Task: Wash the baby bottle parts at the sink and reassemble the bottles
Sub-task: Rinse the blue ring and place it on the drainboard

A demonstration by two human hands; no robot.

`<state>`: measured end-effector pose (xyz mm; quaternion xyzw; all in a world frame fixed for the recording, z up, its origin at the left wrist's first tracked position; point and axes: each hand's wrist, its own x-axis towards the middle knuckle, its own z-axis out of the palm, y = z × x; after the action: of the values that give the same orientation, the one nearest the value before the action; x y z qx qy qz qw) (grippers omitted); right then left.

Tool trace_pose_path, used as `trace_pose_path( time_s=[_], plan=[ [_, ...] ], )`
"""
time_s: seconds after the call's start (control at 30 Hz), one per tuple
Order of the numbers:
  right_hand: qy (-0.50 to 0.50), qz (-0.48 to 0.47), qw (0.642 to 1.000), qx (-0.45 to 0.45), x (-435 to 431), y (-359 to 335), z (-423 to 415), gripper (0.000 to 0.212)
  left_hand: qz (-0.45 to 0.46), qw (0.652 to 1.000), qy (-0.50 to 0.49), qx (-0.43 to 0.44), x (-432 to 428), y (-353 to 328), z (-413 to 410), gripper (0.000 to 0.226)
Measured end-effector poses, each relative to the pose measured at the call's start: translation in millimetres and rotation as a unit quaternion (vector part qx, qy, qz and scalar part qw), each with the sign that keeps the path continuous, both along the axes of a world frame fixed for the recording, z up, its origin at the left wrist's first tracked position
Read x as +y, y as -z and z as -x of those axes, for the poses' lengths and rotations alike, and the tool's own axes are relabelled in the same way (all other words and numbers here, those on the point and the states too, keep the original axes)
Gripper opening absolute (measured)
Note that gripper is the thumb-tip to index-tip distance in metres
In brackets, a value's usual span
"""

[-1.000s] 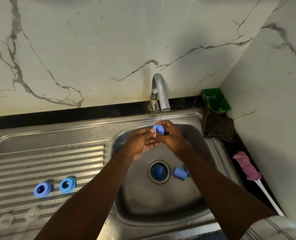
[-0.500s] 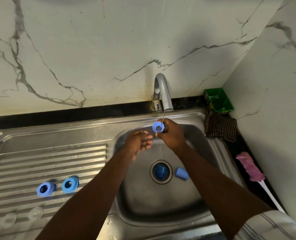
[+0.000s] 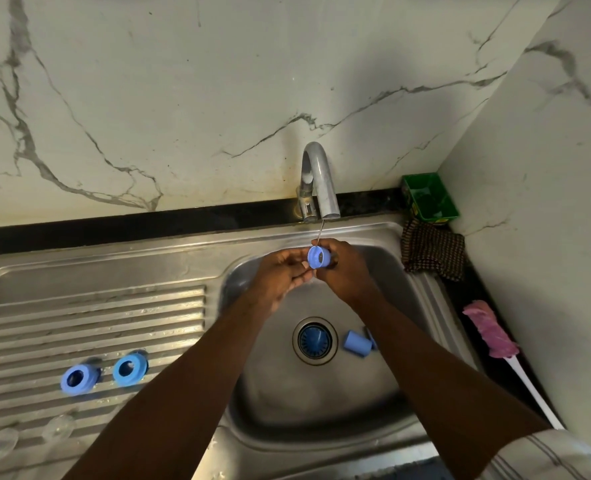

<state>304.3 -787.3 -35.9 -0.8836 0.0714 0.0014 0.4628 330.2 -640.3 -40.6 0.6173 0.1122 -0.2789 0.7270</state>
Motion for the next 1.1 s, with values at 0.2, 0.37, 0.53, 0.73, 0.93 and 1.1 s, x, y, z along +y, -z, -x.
trace_pose_path(
  time_s=[0.2, 0.37, 0.53, 0.73, 0.93, 1.1],
  plan=[
    [-0.022, -0.058, 0.997, 0.043, -5, 0, 4, 0.017, -0.037, 0.999, 0.011, 0.003, -1, 0, 0, 0.014],
    [-0.012, -0.105, 0.990, 0.097, -1, 1, 13, 0.021, -0.084, 0.996, 0.015, 0.003, 7, -3, 2, 0.009],
    [0.007, -0.158, 0.979, 0.126, 5, 9, 12, 0.029, -0.134, 0.990, 0.008, -0.033, 12, -4, -2, 0.004],
    [0.009, -0.167, 0.981, 0.095, 9, 11, 8, 0.030, -0.104, 0.990, 0.037, -0.091, 18, -7, -5, 0.023],
    [-0.002, -0.134, 0.990, 0.045, 7, 13, -4, 0.039, -0.178, 0.967, 0.036, -0.181, 12, -6, -14, 0.022],
    [0.007, -0.126, 0.992, -0.003, 11, 16, -9, 0.034, -0.186, 0.959, 0.033, -0.210, 10, -6, -16, 0.024]
  ],
)
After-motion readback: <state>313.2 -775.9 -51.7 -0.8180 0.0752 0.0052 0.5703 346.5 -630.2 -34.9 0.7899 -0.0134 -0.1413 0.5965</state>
